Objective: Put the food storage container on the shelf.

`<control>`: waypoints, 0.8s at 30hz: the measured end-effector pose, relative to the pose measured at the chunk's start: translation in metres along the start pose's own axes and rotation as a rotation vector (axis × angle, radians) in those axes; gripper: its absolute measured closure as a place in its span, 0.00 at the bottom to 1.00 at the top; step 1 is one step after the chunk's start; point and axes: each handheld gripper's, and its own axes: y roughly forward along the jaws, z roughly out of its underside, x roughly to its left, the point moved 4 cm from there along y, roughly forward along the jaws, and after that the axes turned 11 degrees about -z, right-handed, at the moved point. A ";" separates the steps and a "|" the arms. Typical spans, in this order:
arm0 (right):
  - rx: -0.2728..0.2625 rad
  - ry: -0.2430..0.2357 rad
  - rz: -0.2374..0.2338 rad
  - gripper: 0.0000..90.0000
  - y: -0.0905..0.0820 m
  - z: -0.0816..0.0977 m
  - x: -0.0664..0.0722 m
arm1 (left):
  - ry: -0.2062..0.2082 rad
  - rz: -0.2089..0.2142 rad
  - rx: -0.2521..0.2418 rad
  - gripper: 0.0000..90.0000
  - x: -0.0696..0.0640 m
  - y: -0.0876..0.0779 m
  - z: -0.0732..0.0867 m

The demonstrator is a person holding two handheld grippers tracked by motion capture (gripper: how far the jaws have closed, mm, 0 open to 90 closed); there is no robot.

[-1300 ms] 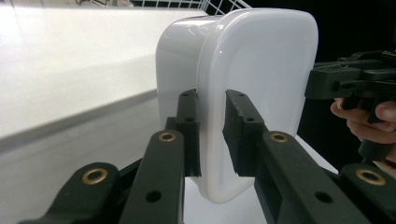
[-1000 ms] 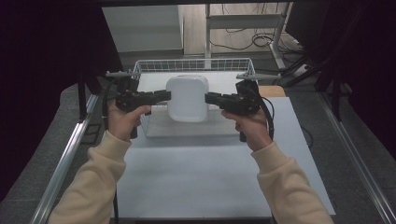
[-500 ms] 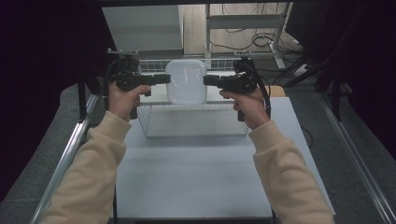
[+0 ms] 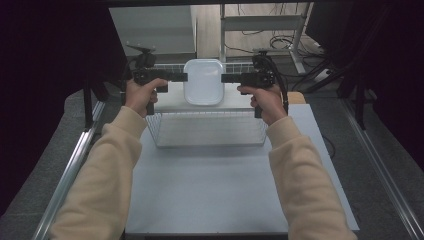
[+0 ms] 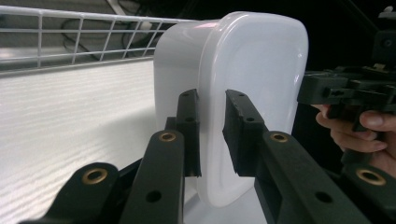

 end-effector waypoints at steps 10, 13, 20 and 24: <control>0.015 0.189 0.017 0.81 0.014 -0.017 -0.028 | -0.172 0.032 0.062 0.83 0.024 0.026 -0.017; 0.003 0.273 0.027 0.80 0.018 -0.018 -0.043 | -0.207 0.050 0.064 0.83 0.025 0.031 -0.019; 0.000 0.315 0.014 0.77 0.022 -0.015 -0.056 | -0.238 0.067 0.096 0.78 0.031 0.039 -0.015; 0.004 0.296 0.012 0.75 0.022 -0.015 -0.056 | -0.233 0.061 0.091 0.77 0.030 0.038 -0.015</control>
